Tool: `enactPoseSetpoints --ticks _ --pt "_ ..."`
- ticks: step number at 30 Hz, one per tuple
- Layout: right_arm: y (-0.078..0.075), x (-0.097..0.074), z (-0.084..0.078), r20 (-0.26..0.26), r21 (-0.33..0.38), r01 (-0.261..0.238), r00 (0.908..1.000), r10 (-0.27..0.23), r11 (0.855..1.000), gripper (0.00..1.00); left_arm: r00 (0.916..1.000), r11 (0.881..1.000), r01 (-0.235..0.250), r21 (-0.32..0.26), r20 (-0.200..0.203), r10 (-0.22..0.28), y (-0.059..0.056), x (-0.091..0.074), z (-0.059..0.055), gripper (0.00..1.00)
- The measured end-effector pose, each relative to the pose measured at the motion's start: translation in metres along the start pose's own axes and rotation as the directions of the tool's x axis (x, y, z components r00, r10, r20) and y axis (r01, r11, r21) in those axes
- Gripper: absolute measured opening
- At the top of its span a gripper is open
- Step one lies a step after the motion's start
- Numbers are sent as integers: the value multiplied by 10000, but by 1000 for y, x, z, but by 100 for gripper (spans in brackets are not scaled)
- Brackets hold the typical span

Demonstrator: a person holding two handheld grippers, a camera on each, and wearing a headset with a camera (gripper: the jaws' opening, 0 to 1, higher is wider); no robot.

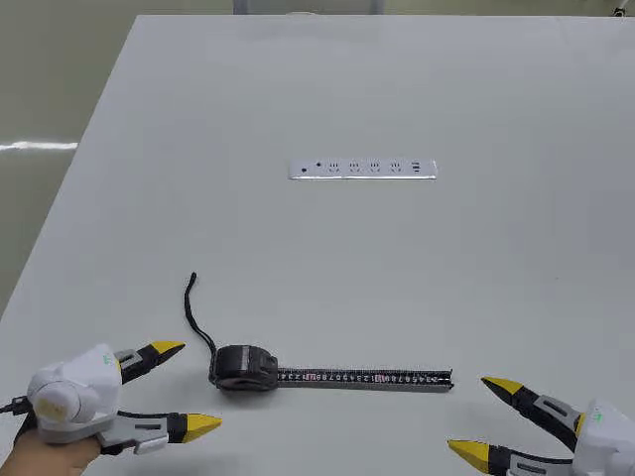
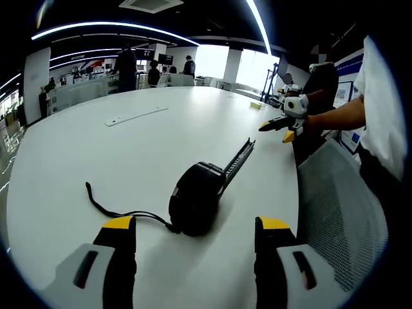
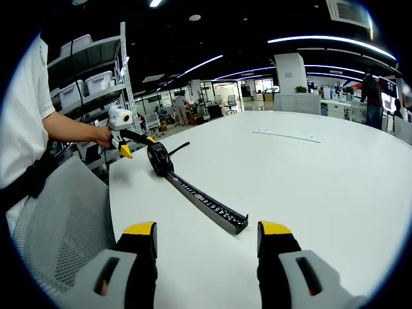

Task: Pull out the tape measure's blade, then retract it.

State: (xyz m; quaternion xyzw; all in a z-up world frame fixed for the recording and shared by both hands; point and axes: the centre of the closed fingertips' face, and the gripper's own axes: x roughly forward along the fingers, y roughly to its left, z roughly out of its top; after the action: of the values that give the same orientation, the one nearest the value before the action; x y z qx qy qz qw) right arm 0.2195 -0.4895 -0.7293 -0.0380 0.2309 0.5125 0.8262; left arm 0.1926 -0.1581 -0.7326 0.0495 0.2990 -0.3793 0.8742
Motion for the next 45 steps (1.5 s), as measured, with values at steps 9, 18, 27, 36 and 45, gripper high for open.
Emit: enactPoseSetpoints --ticks 9,18,27,36,45 --pt "-4 4 -4 -138 -115 -192 9997 190 9998 62 9994 9995 303 81 -172 -301 0 9 -2 73" --pt "-6 8 -3 -160 -204 -368 9992 365 9991 59 9976 9979 580 272 -385 -569 -1 18 -3 73" --pt "-5 12 -6 -298 -315 -607 9978 598 9977 58 9949 9955 871 367 -543 -850 -1 27 -7 73" --pt "-12 17 -8 -360 -281 -661 9972 651 9974 57 9923 9925 1048 624 -724 -1003 -1 32 -7 71" --pt "-14 23 -9 -483 -410 -881 9951 861 9953 56 9904 9902 1154 789 -855 -1086 3 37 -8 69"
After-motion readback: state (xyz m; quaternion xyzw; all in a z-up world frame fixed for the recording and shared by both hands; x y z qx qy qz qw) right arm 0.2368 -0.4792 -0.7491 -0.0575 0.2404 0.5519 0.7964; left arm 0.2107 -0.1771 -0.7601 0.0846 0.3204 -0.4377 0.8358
